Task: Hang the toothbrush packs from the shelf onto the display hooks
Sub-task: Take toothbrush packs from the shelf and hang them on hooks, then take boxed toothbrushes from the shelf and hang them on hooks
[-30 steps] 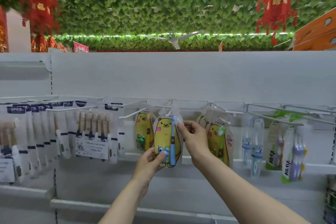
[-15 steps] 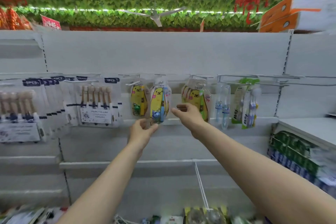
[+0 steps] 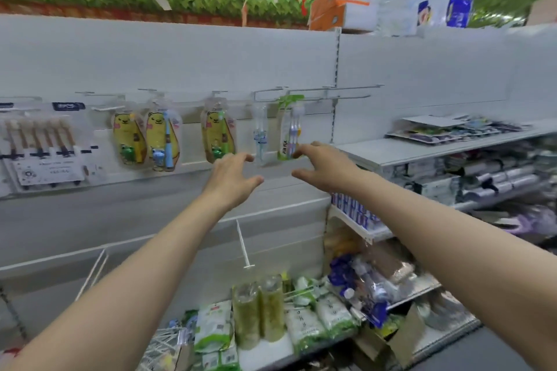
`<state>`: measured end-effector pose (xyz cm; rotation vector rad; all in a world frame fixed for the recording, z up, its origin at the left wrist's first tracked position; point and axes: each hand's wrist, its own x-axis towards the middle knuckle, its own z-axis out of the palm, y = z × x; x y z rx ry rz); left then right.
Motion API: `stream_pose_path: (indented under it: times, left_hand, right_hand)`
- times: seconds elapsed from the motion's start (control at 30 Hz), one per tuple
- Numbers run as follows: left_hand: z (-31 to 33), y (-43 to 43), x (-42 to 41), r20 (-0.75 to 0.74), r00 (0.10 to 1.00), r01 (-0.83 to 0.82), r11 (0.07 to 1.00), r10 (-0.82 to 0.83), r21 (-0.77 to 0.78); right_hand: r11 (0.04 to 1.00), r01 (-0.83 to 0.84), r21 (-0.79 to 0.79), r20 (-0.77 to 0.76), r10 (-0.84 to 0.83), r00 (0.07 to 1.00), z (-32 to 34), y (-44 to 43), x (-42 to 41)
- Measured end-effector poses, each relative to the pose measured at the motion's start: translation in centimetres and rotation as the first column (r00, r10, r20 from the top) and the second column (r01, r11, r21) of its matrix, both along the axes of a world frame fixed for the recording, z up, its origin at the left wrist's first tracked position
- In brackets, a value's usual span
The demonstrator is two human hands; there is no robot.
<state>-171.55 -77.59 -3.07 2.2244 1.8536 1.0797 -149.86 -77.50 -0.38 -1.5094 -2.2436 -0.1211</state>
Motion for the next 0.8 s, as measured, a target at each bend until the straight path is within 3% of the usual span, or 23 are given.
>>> stream_pose_path:
  times: [0.17,0.37,0.67,0.8]
  left_hand:
    - [1.1,2.3,10.6,-0.102,0.986,0.132,0.991,-0.129,0.017]
    - [2.5,5.8,26.3,-0.124,0.959,0.259,0.966,-0.255,0.018]
    - [3.3,9.9,48.5,-0.138,0.885,0.453,0.891,-0.445,0.034]
    - [2.4,12.1,55.8,-0.146,0.853,0.508,0.861,-0.5,0.017]
  right_hand:
    - [0.992,0.119,0.031,0.024,-0.12,0.993,0.6,0.2,11.6]
    - [0.976,0.213,0.044,0.047,-0.215,0.976,2.1,1.3,27.3]
    - [0.962,0.269,0.055,0.061,-0.272,0.96,3.2,3.1,48.9]
    - [0.964,0.264,0.041,-0.016,-0.264,0.964,2.0,4.6,55.9]
